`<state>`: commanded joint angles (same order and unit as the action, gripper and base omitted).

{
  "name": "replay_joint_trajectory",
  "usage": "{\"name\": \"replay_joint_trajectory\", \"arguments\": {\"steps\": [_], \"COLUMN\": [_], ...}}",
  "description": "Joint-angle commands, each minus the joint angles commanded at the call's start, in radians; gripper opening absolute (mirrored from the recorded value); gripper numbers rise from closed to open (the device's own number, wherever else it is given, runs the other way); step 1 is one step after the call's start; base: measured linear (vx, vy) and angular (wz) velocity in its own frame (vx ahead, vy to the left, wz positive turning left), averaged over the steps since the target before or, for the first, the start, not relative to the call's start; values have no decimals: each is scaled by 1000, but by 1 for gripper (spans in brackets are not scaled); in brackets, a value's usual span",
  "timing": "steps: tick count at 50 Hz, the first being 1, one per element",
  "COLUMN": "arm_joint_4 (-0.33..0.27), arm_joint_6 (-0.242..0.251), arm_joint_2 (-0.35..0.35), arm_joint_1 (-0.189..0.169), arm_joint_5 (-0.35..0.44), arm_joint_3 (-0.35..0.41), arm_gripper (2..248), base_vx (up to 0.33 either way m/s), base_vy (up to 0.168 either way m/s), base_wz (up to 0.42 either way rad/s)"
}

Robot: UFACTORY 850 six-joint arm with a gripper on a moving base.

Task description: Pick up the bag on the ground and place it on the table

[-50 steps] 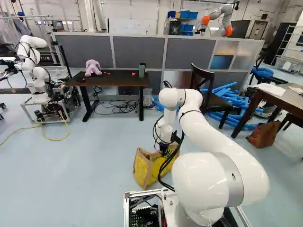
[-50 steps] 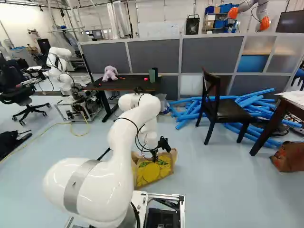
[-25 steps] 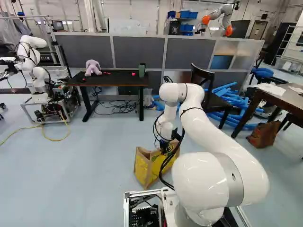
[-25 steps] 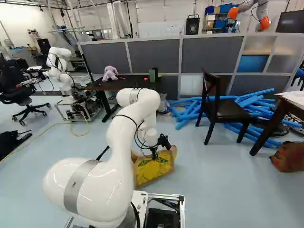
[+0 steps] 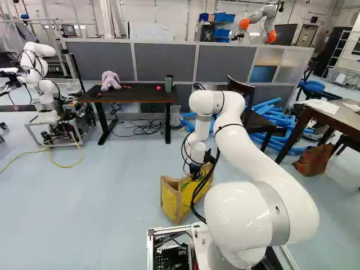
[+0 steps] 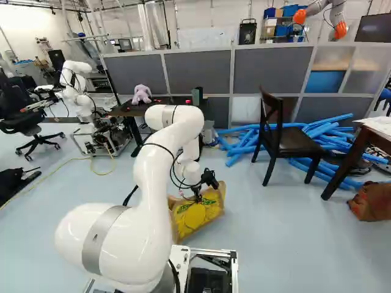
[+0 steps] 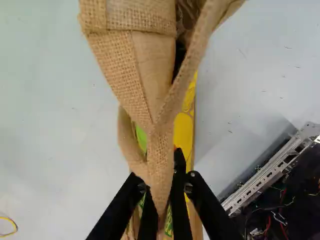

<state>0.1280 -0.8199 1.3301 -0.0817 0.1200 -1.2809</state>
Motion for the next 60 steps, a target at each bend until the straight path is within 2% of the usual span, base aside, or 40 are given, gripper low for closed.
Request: {"name": "replay_joint_trajectory", "arguments": {"steps": [60], "arm_joint_4": [-5], "arm_joint_6": [0], "arm_joint_2": [-245], "arm_joint_1": [10], "arm_joint_5": [8], "arm_joint_3": [231], "arm_gripper": [26], "base_vx": [0], "base_vy": [0], "base_wz": [0]}}
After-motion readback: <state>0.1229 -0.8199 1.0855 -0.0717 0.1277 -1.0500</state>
